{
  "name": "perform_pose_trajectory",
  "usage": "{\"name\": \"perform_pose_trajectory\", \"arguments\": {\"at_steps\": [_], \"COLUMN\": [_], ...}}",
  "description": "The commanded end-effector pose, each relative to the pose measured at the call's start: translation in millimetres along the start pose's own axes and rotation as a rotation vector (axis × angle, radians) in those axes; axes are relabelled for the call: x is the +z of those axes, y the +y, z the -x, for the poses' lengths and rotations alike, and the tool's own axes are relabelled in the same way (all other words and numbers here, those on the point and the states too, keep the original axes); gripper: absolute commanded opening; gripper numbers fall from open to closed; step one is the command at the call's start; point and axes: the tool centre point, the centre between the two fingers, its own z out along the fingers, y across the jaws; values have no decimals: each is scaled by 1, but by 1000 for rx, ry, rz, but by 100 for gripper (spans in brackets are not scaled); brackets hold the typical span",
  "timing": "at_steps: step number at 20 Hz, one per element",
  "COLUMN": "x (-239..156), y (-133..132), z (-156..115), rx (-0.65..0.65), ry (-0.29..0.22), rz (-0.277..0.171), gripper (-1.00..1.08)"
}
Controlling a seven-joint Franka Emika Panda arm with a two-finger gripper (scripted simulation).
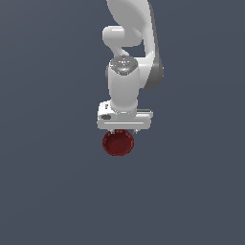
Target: Pick up the object and move it to a goal position.
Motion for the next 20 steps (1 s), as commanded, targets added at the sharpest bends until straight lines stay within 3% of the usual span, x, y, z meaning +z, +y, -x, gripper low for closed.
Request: {"name": "perform_pose_trajectory", "arguments": {"at_steps": [1, 12, 20], "x": [0, -6, 5], "y": [0, 11, 13], "z": [0, -5, 0], "rx": [0, 30, -39], "ry": [0, 21, 25], "rz": [0, 3, 59], "gripper": [28, 28, 28]}}
